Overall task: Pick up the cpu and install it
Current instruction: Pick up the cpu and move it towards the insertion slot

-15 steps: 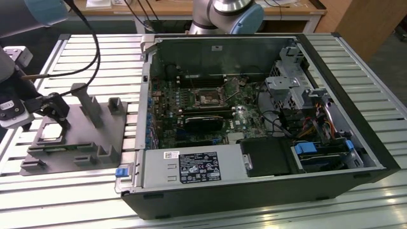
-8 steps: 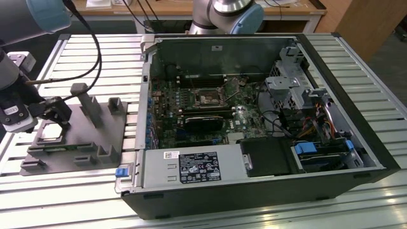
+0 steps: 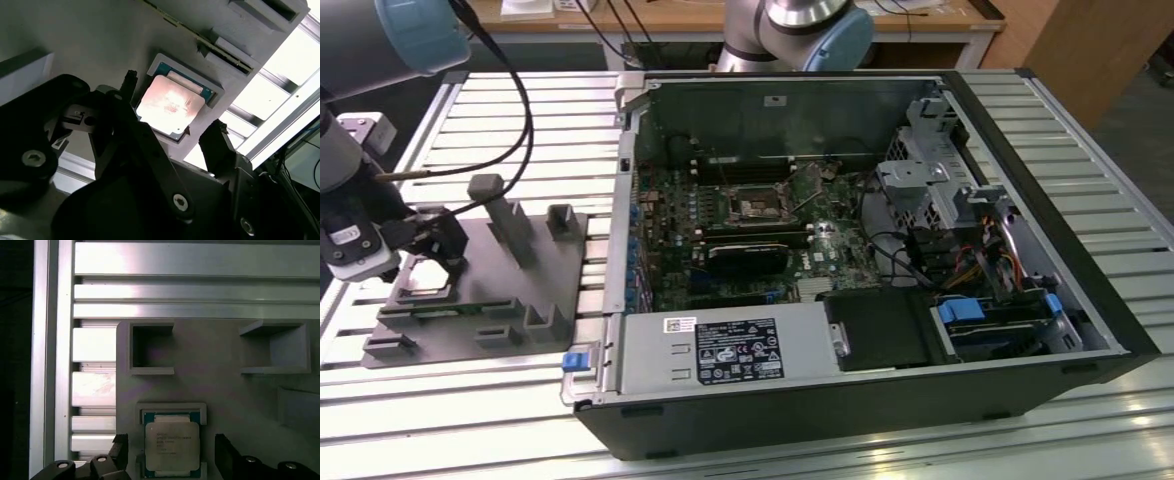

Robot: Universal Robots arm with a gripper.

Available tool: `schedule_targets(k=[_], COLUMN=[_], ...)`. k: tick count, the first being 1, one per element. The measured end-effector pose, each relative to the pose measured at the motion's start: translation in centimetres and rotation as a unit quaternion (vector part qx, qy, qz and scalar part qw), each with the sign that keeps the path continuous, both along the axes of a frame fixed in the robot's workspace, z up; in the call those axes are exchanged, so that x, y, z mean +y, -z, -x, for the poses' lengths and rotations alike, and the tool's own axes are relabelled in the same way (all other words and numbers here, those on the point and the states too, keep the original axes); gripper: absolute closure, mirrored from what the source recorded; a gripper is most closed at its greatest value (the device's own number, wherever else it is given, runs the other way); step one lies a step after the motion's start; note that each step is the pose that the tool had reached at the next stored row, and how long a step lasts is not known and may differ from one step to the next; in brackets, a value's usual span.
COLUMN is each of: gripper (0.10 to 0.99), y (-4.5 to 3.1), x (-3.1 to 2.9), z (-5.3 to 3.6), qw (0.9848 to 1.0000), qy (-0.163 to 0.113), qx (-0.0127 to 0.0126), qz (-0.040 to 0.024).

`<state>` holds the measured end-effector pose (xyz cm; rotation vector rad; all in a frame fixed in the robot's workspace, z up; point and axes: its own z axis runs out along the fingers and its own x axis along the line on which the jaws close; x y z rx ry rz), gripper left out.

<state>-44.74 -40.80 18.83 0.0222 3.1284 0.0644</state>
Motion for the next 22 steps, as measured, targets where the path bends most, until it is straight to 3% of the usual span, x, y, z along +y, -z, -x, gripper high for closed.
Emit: schedule_targets(k=[2, 3, 9, 10, 18, 19, 22], gripper=[0.302, 0.373, 0.388, 0.455, 0.467, 0.533, 0.533], y=[0.07, 0.1, 0.23, 0.25, 0.33, 0.34, 0.34], x=[0.0, 0.0, 0.0, 0.0, 0.0, 0.0, 0.0], z=[0.0, 0.0, 0.0, 0.0, 0.0, 0.0, 0.0], qw=[1.0, 1.0, 1.0, 1.0, 1.0, 1.0, 1.0], qy=[0.0, 0.0, 0.0, 0.0, 0.0, 0.0, 0.0], qx=[0.0, 0.0, 0.0001, 0.0, 0.0, 0.0, 0.0001], qz=[0.0, 0.0, 0.0, 0.0, 0.0, 0.0, 0.0])
